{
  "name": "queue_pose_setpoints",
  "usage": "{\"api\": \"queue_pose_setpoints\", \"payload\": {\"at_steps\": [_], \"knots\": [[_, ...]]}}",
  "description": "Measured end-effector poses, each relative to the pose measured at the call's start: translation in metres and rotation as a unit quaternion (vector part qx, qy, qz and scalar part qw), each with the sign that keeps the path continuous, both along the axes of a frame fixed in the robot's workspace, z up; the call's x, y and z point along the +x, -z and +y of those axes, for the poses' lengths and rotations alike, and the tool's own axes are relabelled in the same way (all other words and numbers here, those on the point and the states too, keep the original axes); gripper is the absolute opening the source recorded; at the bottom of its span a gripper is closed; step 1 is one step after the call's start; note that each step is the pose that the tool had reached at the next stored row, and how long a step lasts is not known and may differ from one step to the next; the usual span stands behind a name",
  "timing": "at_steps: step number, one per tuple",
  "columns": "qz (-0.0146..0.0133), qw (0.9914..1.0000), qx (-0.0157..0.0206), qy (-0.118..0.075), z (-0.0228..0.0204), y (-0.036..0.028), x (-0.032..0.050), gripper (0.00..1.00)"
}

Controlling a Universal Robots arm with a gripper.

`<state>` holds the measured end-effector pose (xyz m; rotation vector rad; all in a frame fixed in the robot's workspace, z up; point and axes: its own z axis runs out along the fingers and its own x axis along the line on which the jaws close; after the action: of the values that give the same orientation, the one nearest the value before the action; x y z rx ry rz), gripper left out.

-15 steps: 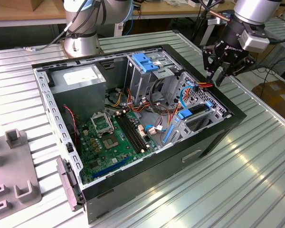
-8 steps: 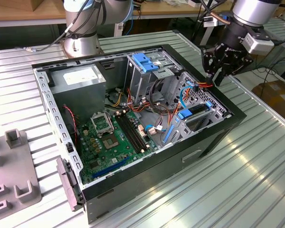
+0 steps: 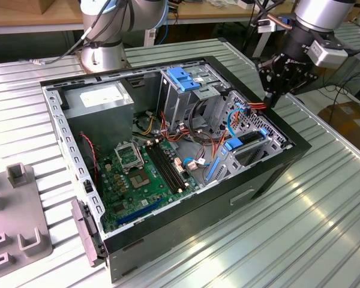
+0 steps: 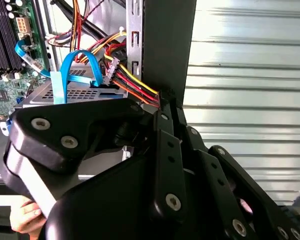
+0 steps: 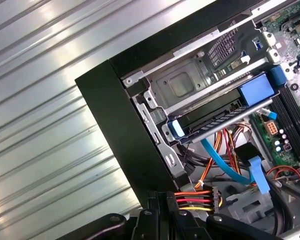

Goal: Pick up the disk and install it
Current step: 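Insert the first disk wire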

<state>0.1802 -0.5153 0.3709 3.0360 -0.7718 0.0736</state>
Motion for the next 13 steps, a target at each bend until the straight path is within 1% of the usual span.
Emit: {"api": "queue_pose_setpoints", "payload": {"at_steps": [2, 3, 5, 7, 8, 9, 10, 11, 13], "knots": [[0.0, 0.99997, 0.0002, 0.008, 0.0, -0.0009, 0.0, 0.17], [0.0, 0.99981, 0.0002, 0.02, 0.0, -0.0013, 0.0, 0.17], [0.0, 0.99953, 0.0, 0.031, 0.0, -0.0014, 0.0, 0.17], [0.0, 0.99938, 0.0, 0.035, 0.0, -0.0014, -0.0002, 0.17], [0.0, 0.99937, -0.0007, 0.035, 0.0001, -0.0014, -0.0012, 0.17], [-0.0001, 0.99938, -0.0019, 0.035, 0.0, -0.0014, -0.0025, 0.17], [-0.0001, 0.99938, -0.0023, 0.035, 0.0, -0.0014, -0.0051, 0.17], [-0.0002, 0.99938, -0.0024, 0.035, 0.0, -0.0014, -0.0094, 0.17], [-0.0006, 0.99938, -0.0023, 0.035, 0.0, -0.0014, -0.0149, 0.17]]}}
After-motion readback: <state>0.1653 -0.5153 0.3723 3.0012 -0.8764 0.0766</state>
